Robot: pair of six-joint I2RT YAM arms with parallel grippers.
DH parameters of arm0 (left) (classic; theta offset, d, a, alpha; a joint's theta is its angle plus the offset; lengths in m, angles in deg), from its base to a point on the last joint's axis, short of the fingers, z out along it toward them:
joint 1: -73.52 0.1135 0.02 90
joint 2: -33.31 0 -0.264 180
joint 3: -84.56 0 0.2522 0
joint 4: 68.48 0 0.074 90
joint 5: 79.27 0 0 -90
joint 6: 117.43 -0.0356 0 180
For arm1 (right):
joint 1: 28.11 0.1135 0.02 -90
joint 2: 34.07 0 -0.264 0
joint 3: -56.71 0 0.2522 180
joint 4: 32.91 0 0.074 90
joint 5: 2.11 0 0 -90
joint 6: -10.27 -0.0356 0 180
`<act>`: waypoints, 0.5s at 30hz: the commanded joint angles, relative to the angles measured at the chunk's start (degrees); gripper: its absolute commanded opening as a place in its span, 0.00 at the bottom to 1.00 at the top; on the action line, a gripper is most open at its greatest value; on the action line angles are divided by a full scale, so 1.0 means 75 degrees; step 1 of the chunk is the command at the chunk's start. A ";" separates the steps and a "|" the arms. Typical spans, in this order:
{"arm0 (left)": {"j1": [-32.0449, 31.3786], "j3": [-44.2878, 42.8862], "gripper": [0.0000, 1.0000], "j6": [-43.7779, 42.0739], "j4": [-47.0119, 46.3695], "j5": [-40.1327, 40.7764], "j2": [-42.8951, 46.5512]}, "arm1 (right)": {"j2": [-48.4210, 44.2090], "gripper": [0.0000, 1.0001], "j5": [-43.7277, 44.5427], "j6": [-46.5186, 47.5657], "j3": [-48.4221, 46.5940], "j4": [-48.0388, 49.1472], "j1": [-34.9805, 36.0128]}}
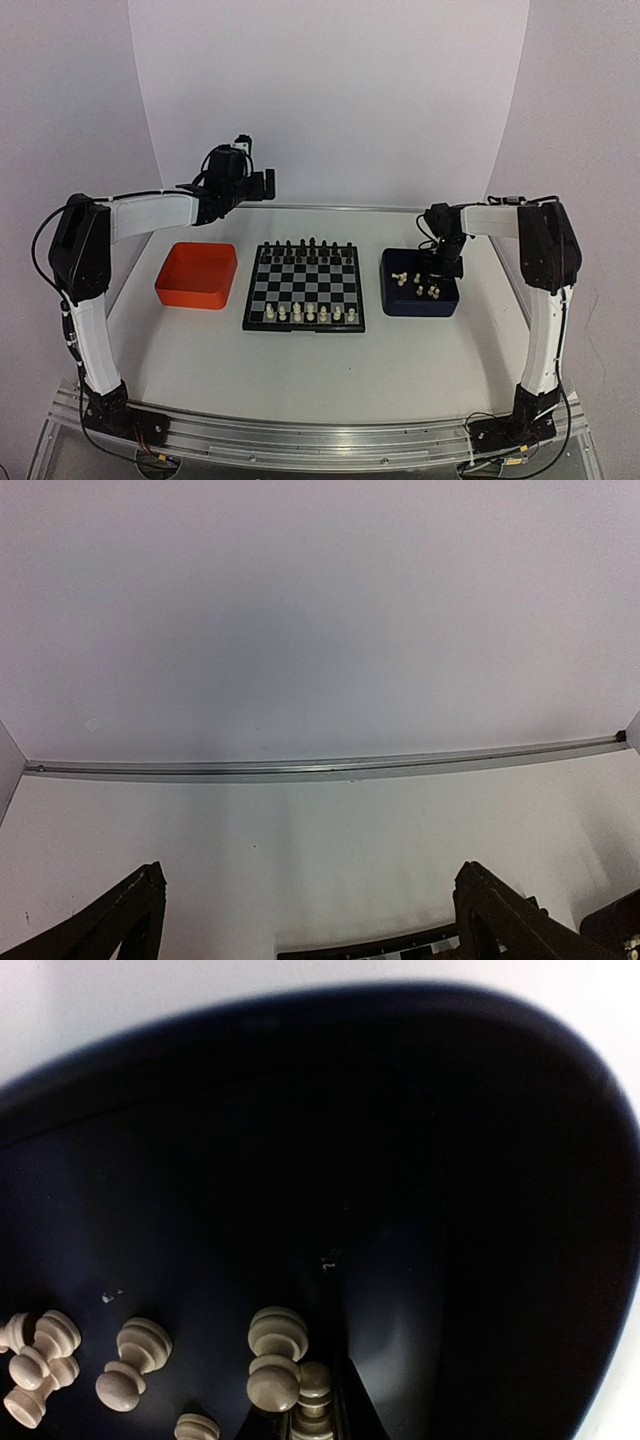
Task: Set up the chess pieces on the board
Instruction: Pick up the chess piece from the storage box.
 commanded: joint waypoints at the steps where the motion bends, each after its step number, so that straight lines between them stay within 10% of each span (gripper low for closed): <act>1: 0.0038 0.0156 1.00 0.0018 -0.0175 -0.0049 0.0618 | -0.0131 0.10 -0.0027 -0.0133 0.0215 0.0121 0.0041; 15: 0.0038 0.0466 1.00 0.0372 -0.0359 -0.0189 0.0990 | -0.1060 0.00 0.0322 0.0646 0.0440 0.0806 0.0053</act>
